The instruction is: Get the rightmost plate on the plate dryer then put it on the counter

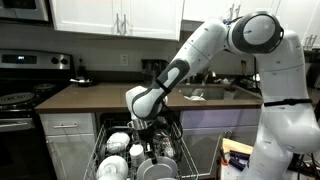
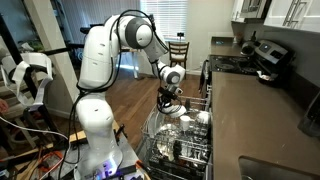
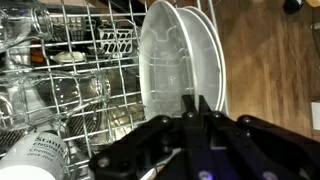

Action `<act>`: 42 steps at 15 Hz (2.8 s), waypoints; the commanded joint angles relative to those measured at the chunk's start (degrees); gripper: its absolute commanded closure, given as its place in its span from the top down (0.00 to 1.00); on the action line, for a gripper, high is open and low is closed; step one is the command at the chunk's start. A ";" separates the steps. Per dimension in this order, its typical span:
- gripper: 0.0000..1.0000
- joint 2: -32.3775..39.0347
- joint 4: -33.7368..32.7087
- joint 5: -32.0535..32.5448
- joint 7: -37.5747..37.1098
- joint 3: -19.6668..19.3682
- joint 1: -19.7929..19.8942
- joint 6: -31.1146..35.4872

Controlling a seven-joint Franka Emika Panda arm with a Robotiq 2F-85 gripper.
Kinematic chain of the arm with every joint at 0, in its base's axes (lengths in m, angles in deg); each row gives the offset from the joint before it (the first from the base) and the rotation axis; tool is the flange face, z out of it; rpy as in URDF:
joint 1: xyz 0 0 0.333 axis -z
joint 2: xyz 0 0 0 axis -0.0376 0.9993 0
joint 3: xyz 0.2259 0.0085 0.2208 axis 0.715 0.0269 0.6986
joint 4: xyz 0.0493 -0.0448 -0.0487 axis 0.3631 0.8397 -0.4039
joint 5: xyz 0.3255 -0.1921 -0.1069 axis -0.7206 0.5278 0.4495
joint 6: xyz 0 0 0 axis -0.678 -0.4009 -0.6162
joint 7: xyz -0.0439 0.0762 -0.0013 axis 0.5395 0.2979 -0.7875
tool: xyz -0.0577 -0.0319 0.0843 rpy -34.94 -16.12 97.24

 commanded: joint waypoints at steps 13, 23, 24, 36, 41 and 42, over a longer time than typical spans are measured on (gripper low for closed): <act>0.01 -16.10 6.29 12.79 -13.35 -2.96 -4.00 -3.54; 0.06 -15.48 5.17 13.06 -12.30 -3.04 -4.18 -2.98; 0.01 -15.60 5.09 14.26 -13.73 -3.09 -4.39 -3.34; 0.01 -16.66 3.96 29.40 -22.85 -2.51 -7.78 -3.19; 0.01 -16.91 4.23 36.25 -26.24 -2.91 -7.92 -2.17; 0.01 -16.89 4.15 37.23 -26.75 -2.97 -7.90 -2.15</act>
